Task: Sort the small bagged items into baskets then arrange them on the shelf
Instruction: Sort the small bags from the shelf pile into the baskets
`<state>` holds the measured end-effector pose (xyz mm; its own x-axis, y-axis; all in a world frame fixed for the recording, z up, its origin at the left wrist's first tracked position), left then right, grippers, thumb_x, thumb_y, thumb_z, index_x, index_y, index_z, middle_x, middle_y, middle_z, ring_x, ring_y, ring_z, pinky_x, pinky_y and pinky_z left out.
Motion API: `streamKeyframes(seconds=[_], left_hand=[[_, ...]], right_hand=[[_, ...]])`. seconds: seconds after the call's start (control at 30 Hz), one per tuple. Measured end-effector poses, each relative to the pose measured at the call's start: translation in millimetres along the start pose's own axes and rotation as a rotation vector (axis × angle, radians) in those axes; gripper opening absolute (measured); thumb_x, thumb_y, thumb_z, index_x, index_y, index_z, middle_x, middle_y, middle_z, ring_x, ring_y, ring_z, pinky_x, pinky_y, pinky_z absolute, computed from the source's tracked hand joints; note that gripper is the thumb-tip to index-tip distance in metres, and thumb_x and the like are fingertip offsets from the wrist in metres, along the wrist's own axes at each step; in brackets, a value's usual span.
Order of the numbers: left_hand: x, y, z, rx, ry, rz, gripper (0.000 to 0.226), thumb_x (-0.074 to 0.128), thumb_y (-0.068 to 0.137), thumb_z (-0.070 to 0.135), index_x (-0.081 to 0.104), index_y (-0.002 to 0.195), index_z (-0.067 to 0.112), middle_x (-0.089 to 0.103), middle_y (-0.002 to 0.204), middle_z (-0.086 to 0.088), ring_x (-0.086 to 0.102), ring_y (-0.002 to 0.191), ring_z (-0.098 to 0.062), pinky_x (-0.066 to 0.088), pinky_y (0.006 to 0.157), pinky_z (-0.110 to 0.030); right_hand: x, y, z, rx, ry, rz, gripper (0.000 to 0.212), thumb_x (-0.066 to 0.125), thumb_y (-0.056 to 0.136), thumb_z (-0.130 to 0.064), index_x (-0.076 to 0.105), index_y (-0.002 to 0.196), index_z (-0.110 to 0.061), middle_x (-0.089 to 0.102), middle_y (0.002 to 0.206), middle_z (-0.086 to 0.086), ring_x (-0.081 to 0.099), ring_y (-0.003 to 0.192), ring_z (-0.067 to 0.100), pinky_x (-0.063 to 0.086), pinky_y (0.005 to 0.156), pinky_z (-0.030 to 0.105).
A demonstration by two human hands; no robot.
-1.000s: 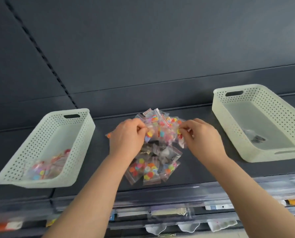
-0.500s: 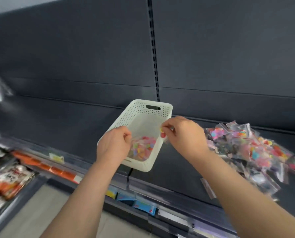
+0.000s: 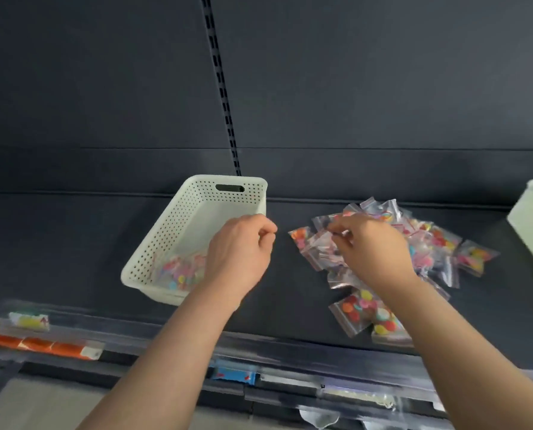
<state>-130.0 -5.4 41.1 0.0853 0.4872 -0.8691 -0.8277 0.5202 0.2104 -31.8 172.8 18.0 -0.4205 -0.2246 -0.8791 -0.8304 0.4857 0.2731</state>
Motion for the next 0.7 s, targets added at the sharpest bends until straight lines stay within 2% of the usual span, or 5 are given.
streamKeyframes(seconds=[0.13, 0.23, 0.4, 0.57, 0.7], left_hand=[[40.3, -0.3, 49.6, 0.171, -0.006, -0.132, 0.014, 0.060, 0.094, 0.024, 0.070, 0.102, 0.028, 0.070, 0.100, 0.011, 0.062, 0.095, -0.014, 0.052, 0.082, -0.037], [65.2, -5.6, 76.2, 0.258, 0.027, -0.210, 0.015, 0.060, 0.094, 0.027, 0.069, 0.106, 0.031, 0.068, 0.104, 0.015, 0.060, 0.097, -0.008, 0.048, 0.079, -0.026], [96.0, -12.9, 97.5, 0.288, 0.016, -0.317, 0.015, 0.064, 0.093, 0.031, 0.069, 0.107, 0.030, 0.066, 0.105, 0.016, 0.062, 0.094, -0.003, 0.045, 0.073, -0.020], [112.1, -14.8, 105.9, 0.284, 0.105, -0.334, 0.034, 0.066, 0.090, 0.044, 0.065, 0.121, 0.030, 0.064, 0.116, 0.010, 0.059, 0.107, -0.012, 0.050, 0.084, -0.029], [114.0, -13.7, 105.6, 0.243, 0.091, -0.279, 0.014, 0.061, 0.095, 0.031, 0.072, 0.103, 0.028, 0.069, 0.105, 0.012, 0.062, 0.094, -0.008, 0.054, 0.077, -0.026]], right_hand=[[-22.8, -30.2, 61.5, 0.158, -0.066, 0.048, 0.015, 0.061, 0.089, -0.024, 0.072, 0.099, -0.028, 0.071, 0.096, -0.006, 0.065, 0.082, 0.020, 0.048, 0.060, 0.028], [-37.5, -52.7, 96.3, 0.277, -0.076, 0.082, 0.017, 0.060, 0.090, -0.024, 0.071, 0.102, -0.029, 0.071, 0.098, -0.009, 0.065, 0.085, 0.019, 0.044, 0.061, 0.027], [-46.1, -79.2, 130.0, 0.373, -0.053, 0.090, 0.014, 0.064, 0.087, -0.025, 0.072, 0.094, -0.033, 0.070, 0.094, -0.010, 0.063, 0.082, 0.019, 0.044, 0.061, 0.026], [-47.2, -86.3, 130.3, 0.325, 0.018, 0.069, 0.008, 0.067, 0.085, -0.028, 0.073, 0.089, -0.032, 0.070, 0.087, -0.013, 0.062, 0.076, 0.012, 0.048, 0.062, 0.025], [-37.7, -81.8, 117.0, 0.223, 0.111, -0.036, 0.017, 0.071, 0.081, -0.040, 0.075, 0.093, -0.029, 0.067, 0.090, -0.012, 0.060, 0.075, 0.008, 0.047, 0.061, 0.024]])
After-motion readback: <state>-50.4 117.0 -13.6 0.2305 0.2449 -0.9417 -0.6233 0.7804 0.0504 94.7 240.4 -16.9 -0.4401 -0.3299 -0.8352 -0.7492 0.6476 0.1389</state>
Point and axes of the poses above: each hand's wrist, its own y-axis towards the middle knuckle, its own x-axis out of the palm, z = x × y, the point moved 6 cm from there along y, towards the middle knuckle
